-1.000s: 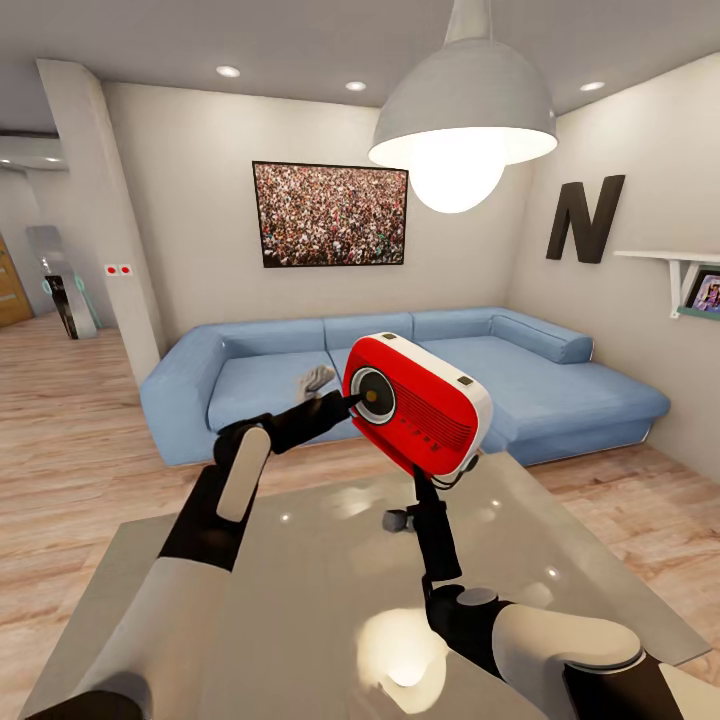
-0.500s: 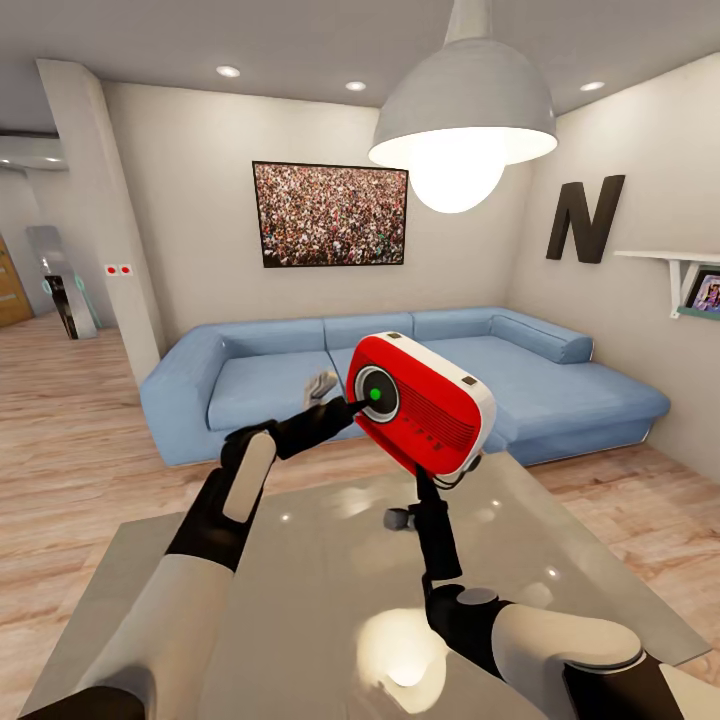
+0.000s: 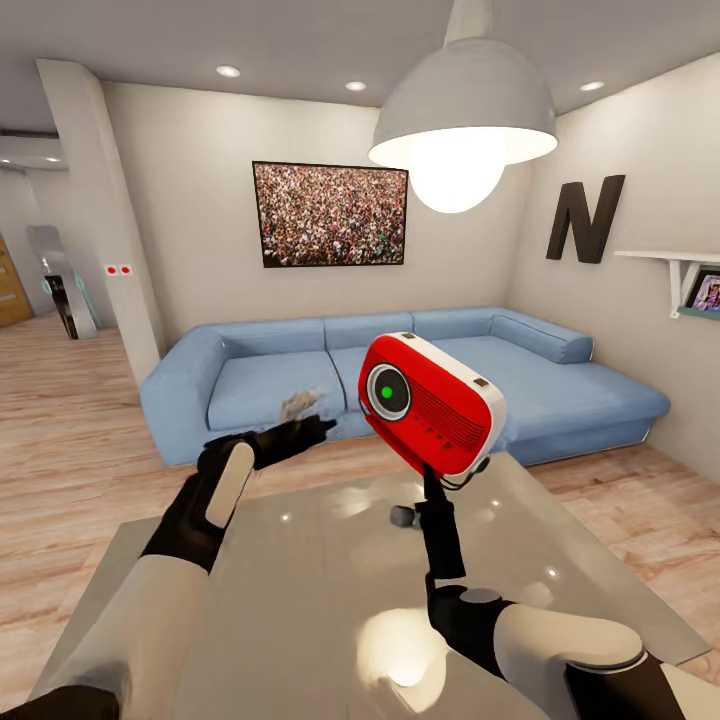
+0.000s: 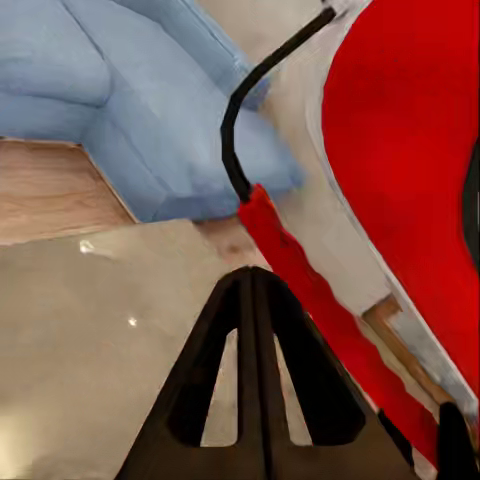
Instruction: Turn on the radio receiver that's on the table in the living room.
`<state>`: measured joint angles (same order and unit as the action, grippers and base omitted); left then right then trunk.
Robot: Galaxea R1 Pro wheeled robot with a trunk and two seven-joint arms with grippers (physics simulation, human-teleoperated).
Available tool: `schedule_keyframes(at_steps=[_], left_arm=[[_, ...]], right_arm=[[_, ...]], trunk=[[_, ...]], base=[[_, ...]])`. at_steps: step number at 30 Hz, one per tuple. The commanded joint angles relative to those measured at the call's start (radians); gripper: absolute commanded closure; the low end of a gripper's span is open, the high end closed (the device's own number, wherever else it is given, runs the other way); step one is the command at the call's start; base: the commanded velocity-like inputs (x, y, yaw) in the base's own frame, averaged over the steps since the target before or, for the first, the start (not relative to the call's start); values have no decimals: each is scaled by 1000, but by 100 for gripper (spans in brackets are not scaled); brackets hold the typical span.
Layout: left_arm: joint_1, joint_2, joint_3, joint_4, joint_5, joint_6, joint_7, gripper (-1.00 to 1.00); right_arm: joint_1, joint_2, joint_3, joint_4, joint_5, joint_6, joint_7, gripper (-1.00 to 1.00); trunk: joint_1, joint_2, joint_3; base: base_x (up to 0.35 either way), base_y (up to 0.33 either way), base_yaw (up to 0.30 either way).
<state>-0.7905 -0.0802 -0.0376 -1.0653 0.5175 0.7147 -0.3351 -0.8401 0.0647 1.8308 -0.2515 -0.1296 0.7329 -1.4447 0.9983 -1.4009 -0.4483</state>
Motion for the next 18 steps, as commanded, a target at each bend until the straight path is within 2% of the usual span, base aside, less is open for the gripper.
schedule_keyframes(at_steps=[1, 4, 9, 14, 15, 17, 18], left_arm=[[2, 34, 0, 15, 0, 1, -1, 100], [5, 104, 2, 40, -5, 0, -1, 100], [6, 162, 2, 80, -9, 1, 6, 100], [7, 223, 2, 121, -10, 0, 10, 100], [7, 236, 2, 126, -10, 0, 14, 100], [7, 257, 2, 132, -10, 0, 31, 100], [7, 261, 2, 133, -11, 0, 37, 100]], right_arm=[[0, 0, 0, 0, 2, 1, 0, 100], [0, 1, -2, 0, -2, 0, 0, 100], [0, 0, -2, 0, -36, 0, 0, 100], [0, 1, -3, 0, -47, -5, 0, 100], [0, 1, -4, -1, -55, -7, 1, 100], [0, 1, -6, -3, -99, -19, 5, 100], [0, 1, -7, -3, -114, -27, 11, 100]], trunk=[[0, 0, 0], [0, 0, 0], [0, 0, 0], [0, 0, 0], [0, 0, 0], [0, 0, 0], [0, 0, 0]], base=[[0, 0, 0], [0, 0, 0], [0, 0, 0], [0, 0, 0], [0, 0, 0], [0, 0, 0], [0, 0, 0]])
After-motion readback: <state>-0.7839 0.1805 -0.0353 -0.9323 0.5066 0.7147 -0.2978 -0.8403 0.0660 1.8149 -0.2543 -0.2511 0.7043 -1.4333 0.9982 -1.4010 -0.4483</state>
